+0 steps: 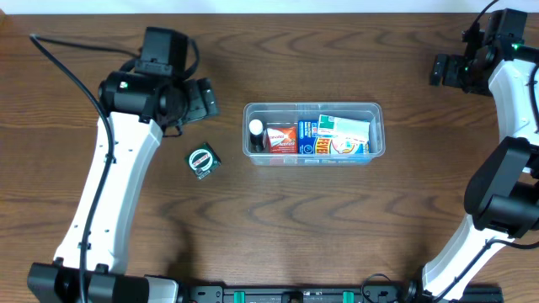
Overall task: Pack container
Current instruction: 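Move left gripper down onto the green Zam-Buk tin and grasp it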
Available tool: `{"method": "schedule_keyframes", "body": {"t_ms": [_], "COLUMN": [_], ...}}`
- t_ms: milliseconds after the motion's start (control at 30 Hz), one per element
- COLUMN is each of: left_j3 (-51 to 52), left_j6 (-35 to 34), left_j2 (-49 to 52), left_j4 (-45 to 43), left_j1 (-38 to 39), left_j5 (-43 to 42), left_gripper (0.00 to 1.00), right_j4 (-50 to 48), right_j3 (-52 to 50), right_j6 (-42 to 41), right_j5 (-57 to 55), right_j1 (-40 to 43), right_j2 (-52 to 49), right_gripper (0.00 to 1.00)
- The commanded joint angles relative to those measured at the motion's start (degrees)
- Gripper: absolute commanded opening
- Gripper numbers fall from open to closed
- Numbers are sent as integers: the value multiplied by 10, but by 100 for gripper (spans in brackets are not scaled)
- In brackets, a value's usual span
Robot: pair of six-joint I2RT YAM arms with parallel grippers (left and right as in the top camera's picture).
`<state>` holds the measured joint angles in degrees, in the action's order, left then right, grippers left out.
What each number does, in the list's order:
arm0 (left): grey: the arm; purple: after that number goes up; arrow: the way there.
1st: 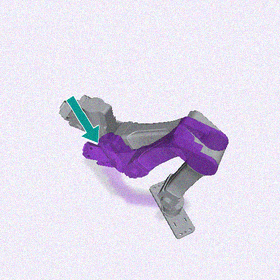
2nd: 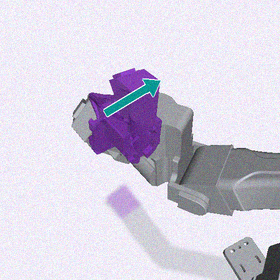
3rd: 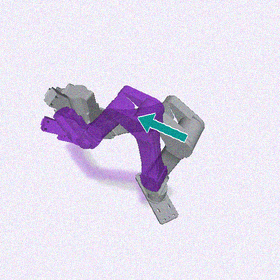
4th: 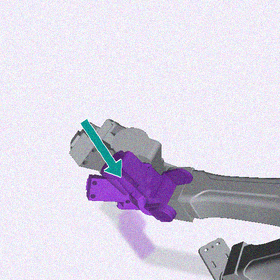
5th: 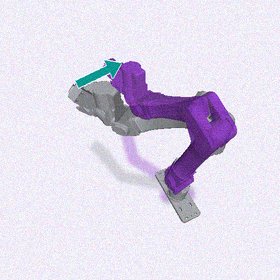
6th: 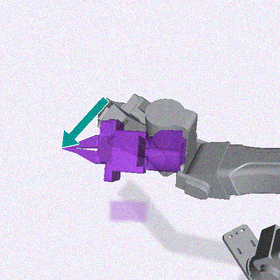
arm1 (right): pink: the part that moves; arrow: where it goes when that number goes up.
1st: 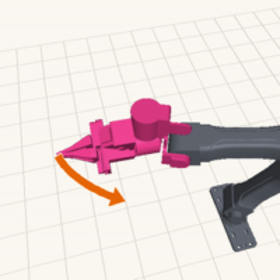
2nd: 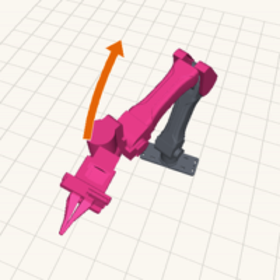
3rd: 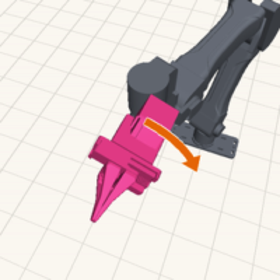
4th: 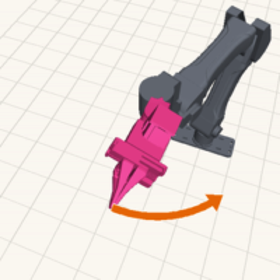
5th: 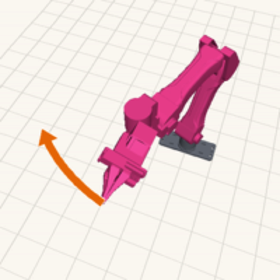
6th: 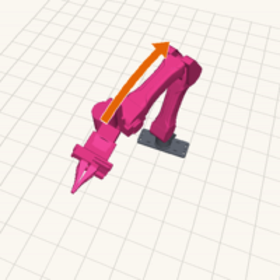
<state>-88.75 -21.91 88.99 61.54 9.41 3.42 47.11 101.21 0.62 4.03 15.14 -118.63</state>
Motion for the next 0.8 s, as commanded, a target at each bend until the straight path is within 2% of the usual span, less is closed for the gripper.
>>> {"method": "schedule_keyframes", "body": {"t_ms": [0,333,567,767], "left_j3": [49,219,285,291], "left_j6": [-17,-215,-235,-243], "left_j2": [8,8,9,14], "left_j4": [-11,-121,-203,-230], "left_j1": [-20,-19,-15,3], "left_j5": [0,-14,-15,-14], "left_gripper": [98,98,98,98], "right_j4": [0,0,0,0], "right_j3": [3,3,3,4], "right_j6": [-4,-3,-4,-3], "right_j5": [-2,-2,-2,-2], "right_j1": [3,3,3,3], "right_j2": [0,0,0,0], "right_gripper": [99,99,99,99]}}
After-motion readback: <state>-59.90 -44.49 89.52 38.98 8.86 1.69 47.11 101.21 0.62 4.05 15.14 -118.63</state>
